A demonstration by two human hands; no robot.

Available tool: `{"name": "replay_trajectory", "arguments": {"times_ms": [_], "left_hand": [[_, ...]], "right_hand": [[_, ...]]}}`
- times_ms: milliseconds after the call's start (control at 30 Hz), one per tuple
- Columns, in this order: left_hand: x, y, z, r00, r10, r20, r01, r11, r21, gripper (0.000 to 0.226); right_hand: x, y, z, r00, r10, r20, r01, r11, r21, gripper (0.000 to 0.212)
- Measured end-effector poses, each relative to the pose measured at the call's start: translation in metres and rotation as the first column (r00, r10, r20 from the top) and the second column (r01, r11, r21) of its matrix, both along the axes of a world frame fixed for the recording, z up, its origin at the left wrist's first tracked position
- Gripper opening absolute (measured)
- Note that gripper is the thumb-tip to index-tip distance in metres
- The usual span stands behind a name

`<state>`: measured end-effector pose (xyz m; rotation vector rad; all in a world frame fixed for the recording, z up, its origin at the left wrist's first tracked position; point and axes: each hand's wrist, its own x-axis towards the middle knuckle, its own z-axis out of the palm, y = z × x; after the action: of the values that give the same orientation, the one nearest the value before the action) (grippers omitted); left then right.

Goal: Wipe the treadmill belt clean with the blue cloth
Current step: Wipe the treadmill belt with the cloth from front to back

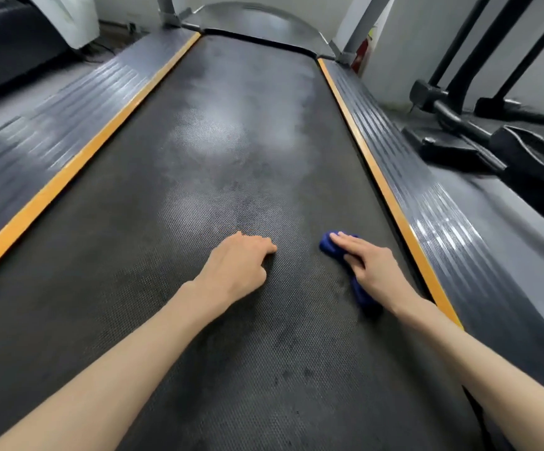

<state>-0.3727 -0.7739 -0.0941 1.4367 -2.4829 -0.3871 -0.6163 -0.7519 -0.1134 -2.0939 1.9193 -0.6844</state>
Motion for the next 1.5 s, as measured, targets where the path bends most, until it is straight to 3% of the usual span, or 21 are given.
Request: {"name": "replay_trajectory", "arguments": {"times_ms": [167,367,633,800,967,1067,1167,1267,1433,1500], "left_hand": [[-0.002,-0.005,-0.006,0.998,0.063,-0.022,-0.062,0.996,0.06,0.05],[-0.003,-0.006,-0.007,0.997,0.076,-0.017,-0.075,0.996,0.057,0.047],[-0.015,-0.021,0.013,0.992,0.108,0.066,-0.106,0.994,-0.031,0.033],[-0.033,-0.018,0.008,0.973,0.066,0.222,-0.033,0.988,-0.148,0.051],[-0.032,-0.021,0.0,0.969,0.065,0.24,-0.032,0.99,-0.138,0.051],[-0.03,-0.024,-0.004,0.976,0.057,0.212,-0.036,0.994,-0.103,0.052],[-0.031,-0.027,-0.007,0.98,0.063,0.188,-0.045,0.994,-0.099,0.046],[-0.032,-0.027,-0.008,0.981,0.061,0.184,-0.043,0.994,-0.098,0.043],[-0.034,-0.023,-0.009,0.978,0.07,0.197,-0.049,0.993,-0.111,0.048],[-0.035,-0.023,-0.009,0.976,0.066,0.208,-0.043,0.993,-0.111,0.049]], "right_hand": [[-0.009,-0.033,-0.004,0.995,-0.096,0.012,0.096,0.993,-0.064,0.038],[-0.031,-0.132,0.004,0.946,-0.324,0.006,0.323,0.946,0.039,0.04],[-0.019,-0.054,-0.002,0.952,-0.234,-0.198,0.228,0.972,-0.05,0.035],[-0.04,-0.117,0.006,0.967,-0.24,-0.091,0.242,0.97,0.01,0.039],[-0.041,-0.151,0.013,0.928,-0.341,-0.148,0.348,0.937,0.026,0.04],[-0.039,-0.142,0.017,0.915,-0.321,-0.243,0.344,0.937,0.058,0.036],[-0.04,-0.122,0.017,0.885,-0.244,-0.396,0.285,0.957,0.048,0.019],[-0.041,-0.129,0.012,0.905,-0.274,-0.326,0.275,0.96,-0.045,0.027],[-0.039,-0.173,0.017,0.934,-0.35,-0.075,0.351,0.936,0.009,0.034],[-0.011,-0.178,0.015,0.955,-0.285,-0.086,0.286,0.958,-0.005,0.032]]}}
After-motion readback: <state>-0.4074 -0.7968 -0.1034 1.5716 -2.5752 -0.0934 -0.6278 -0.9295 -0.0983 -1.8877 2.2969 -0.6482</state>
